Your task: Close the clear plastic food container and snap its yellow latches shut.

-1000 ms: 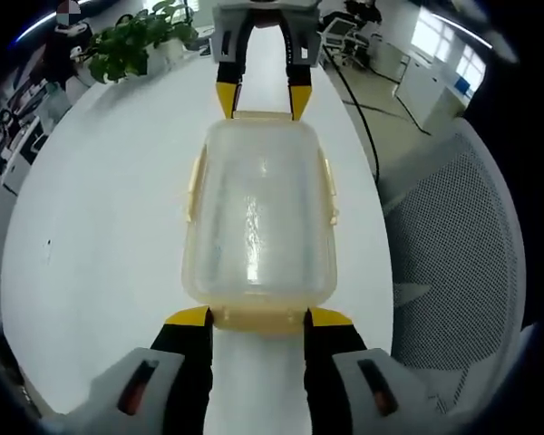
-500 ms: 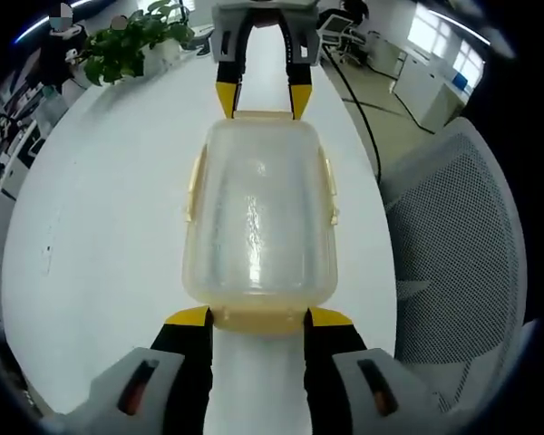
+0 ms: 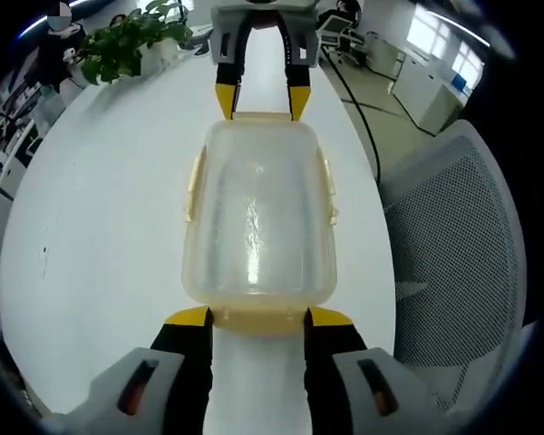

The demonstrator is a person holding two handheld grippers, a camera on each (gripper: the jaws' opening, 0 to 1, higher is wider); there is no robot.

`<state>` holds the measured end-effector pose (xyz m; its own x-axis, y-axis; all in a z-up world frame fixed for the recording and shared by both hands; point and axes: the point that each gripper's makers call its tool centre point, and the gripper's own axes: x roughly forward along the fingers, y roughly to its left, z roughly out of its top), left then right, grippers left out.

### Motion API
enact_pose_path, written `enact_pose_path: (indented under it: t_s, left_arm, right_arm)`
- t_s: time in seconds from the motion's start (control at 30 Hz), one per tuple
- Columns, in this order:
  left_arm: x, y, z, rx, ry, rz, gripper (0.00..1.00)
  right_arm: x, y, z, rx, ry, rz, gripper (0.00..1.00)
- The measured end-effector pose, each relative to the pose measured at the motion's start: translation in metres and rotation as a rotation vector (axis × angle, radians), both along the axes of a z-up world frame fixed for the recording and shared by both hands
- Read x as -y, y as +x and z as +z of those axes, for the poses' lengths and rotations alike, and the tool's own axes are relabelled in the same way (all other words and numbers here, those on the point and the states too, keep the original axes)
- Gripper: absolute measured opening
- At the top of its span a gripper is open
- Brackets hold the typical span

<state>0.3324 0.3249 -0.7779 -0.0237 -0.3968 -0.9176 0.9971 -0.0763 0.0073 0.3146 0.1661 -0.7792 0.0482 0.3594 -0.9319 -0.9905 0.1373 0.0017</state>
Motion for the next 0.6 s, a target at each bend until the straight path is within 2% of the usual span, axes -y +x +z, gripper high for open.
enact_pose_path:
  t_s: [0.6]
  left_arm:
    - [0.0039,0.0001,-0.0025,0.007,0.002,-0.020,0.39]
  right_arm:
    - [0.0042,-0.0039,-0.0022,-0.013,0.032,-0.007,0.40]
